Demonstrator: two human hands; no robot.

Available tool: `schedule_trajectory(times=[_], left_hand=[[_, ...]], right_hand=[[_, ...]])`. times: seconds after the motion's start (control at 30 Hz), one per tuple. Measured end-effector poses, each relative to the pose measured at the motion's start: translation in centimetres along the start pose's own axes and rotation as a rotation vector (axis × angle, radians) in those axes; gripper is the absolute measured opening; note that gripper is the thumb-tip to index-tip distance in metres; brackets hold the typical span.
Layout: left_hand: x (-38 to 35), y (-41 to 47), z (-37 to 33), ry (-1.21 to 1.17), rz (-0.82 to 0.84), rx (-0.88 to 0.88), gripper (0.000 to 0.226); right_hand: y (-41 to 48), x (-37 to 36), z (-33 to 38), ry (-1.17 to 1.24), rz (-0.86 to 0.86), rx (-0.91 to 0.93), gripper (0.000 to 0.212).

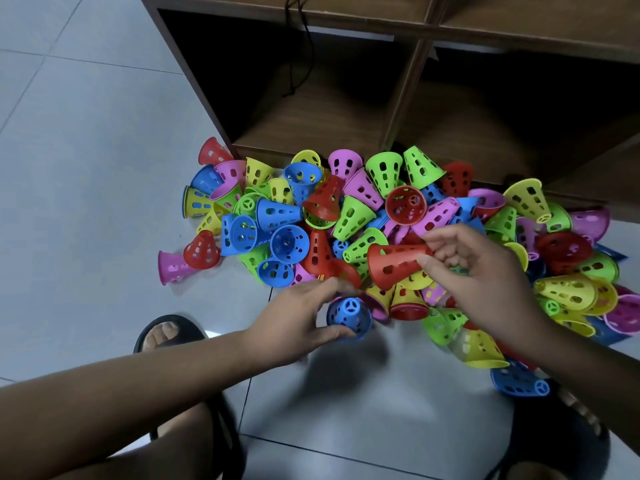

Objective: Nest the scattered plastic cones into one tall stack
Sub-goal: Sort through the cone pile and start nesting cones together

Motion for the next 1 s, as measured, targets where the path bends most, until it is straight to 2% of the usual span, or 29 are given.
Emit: schedule_trajectory(times=[0.1,0.27,0.4,0.53,0.67,0.77,0.87,1.0], left_hand=[[-0.1,-0.7,1.6,0.032,0.03,0.037,0.062],[-1.4,-2.9,4.9,0.147,0.061,0.116,0.058],[-3.2,-4.8,7.5,0.302,0.142,0.205,0.06],[-4.1,-5.7,9.1,0.381,0.235,0.272,0.059],[-4.4,-6.2,10.0,0.398,0.313,0.361,0.066],[-4.2,-6.3,10.5,0.425,0.336,0.37,0.06],[-3.7,-6.1,10.4,0.381,0.289,0.376,0.05],[-1.9,-5.2,9.3,0.23,0.173,0.362,0.048]], right_hand=[[-0.9,-0.4,1.4,0.055,0.072,0.029,0.028],[-1.8,-1.9,2.2,-0.077,0.243,0.148,0.028],[-2.3,-3.6,1.6,-0.091,0.398,0.202,0.028],[-2.1,-3.8,0.1,-0.096,0.348,0.125,0.012],[-2.2,-3.7,-4.3,-0.29,0.255,0.008,0.021],[-2.5,-4.0,-7.2,-0.523,0.275,-0.008,0.03],[-2.5,-4.4,-8.5,-0.658,0.3,0.045,0.039],[-2.1,-4.6,-9.3,-0.771,0.374,0.073,0.037]])
Point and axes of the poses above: each hand's wrist, its own y-axis towards the middle knuckle, its own x-axis out of the back of the hand, z = x × y, the point moved 3 cm from there along y, towards the middle knuckle, and after that the axes turned 11 degrees about y, right-handed, at the moved point
